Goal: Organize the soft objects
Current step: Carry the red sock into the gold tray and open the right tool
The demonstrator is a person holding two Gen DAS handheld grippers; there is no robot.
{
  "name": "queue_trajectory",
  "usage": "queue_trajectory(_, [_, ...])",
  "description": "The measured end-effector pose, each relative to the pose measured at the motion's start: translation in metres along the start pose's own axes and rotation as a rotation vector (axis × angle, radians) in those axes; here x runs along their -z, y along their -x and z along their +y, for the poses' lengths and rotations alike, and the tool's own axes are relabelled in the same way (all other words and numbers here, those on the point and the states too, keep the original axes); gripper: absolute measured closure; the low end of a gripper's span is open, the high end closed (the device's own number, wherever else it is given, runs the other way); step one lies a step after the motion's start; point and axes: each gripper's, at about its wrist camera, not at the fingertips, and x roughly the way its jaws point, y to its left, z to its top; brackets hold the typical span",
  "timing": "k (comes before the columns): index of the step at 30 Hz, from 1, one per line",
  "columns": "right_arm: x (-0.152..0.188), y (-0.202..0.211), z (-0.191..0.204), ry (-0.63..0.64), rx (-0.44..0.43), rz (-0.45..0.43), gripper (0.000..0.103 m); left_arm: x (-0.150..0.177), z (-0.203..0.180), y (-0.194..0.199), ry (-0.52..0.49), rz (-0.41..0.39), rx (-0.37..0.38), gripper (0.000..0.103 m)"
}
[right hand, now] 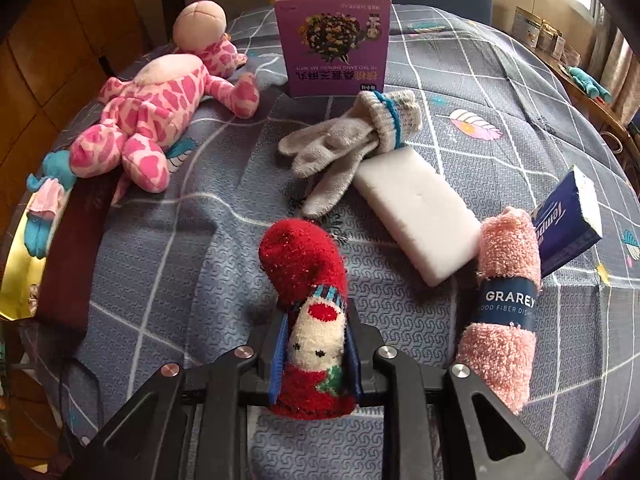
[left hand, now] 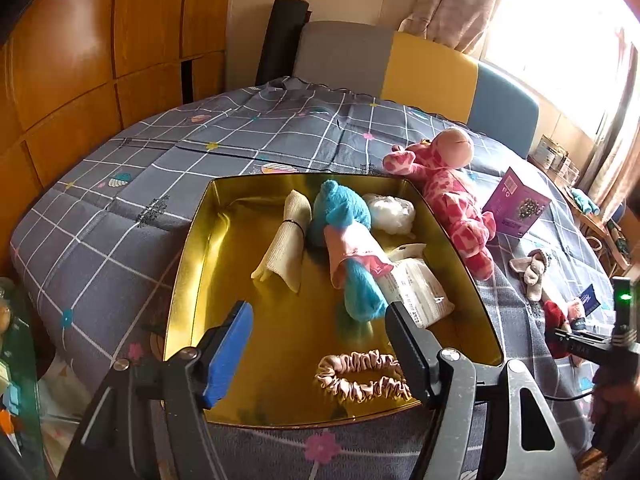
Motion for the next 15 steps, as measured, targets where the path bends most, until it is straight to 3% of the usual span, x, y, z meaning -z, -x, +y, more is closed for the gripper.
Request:
queue_trajectory(9, [-0.007, 0.028, 0.034, 0.063, -0.054, -0.071, 0.079, 0.006, 0.008, 0.000, 0.008, 0.004, 0.001, 0.034])
queue_trajectory(15, [-0.018, 0.046, 0.075, 0.164, -0.155, -0.113, 0.079, 0.005, 0.015, 0.002, 0.029, -0.006, 0.001, 0.034])
